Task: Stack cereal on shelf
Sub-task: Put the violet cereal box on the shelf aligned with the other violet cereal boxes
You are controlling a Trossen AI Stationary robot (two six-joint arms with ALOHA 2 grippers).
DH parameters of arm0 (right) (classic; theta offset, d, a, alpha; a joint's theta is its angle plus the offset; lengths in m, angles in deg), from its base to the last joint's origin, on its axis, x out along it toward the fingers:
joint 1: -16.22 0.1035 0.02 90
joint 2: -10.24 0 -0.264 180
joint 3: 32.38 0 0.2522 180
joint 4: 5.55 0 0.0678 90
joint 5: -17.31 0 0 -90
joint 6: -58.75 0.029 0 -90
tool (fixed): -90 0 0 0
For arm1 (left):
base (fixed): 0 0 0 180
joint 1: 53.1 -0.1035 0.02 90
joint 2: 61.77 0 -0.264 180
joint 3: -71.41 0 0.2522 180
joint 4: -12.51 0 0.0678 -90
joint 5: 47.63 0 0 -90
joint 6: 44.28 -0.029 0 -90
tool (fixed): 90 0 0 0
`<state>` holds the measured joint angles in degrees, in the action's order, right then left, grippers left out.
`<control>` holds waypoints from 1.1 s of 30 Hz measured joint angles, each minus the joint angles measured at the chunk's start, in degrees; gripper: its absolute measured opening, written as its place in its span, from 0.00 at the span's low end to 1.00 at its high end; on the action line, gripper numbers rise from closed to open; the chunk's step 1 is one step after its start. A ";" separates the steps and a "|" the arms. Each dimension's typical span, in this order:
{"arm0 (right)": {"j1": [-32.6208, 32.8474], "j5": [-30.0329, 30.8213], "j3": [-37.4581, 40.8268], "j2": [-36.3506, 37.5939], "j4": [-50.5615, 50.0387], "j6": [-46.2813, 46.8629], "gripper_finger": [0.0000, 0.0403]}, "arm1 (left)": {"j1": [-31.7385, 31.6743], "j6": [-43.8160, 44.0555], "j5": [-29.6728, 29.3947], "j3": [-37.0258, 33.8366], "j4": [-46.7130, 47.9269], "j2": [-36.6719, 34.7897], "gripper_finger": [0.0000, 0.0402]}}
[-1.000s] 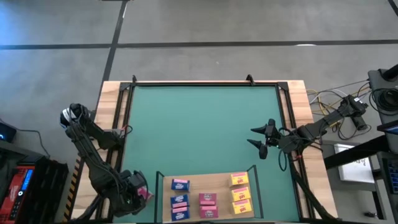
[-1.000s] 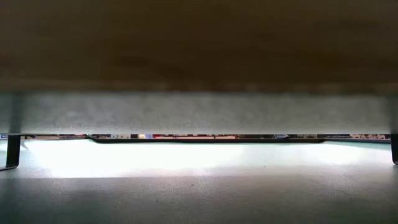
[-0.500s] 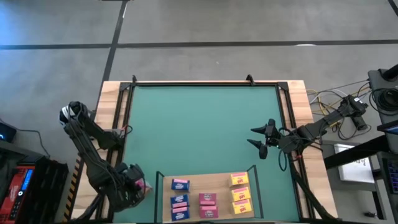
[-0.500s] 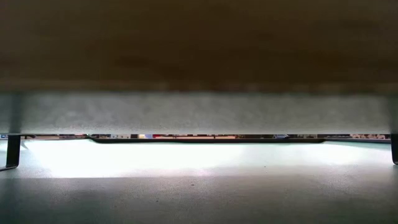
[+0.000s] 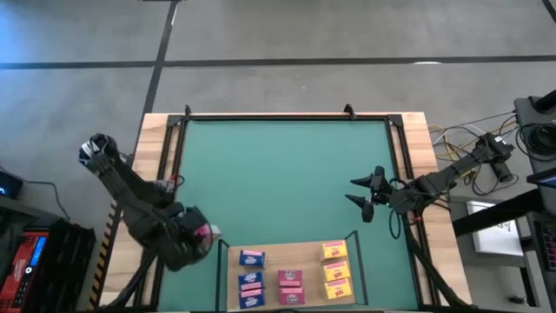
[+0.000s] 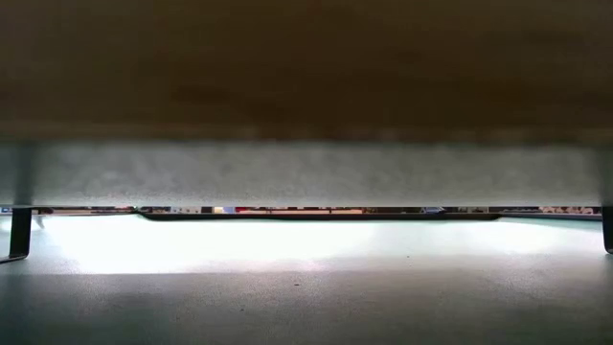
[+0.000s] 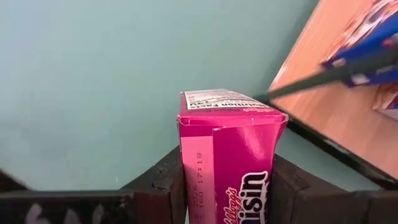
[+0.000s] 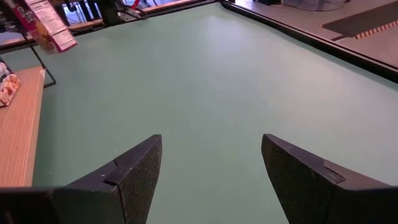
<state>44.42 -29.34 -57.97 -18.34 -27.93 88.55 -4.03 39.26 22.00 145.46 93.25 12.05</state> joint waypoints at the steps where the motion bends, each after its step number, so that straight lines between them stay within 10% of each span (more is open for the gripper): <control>1: -0.01 0.00 0.01 0.00 0.00 0.01 0.66 | -1.20 -2.55 -0.12 0.00 -0.51 -0.49 0.31; 33: -0.01 0.00 0.02 -0.01 0.00 0.01 0.66 | -20.49 -43.47 -1.79 -0.01 -20.44 -0.78 0.31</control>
<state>44.41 -29.34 -57.96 -18.35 -27.93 88.57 -24.51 -4.20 20.21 145.46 72.81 11.26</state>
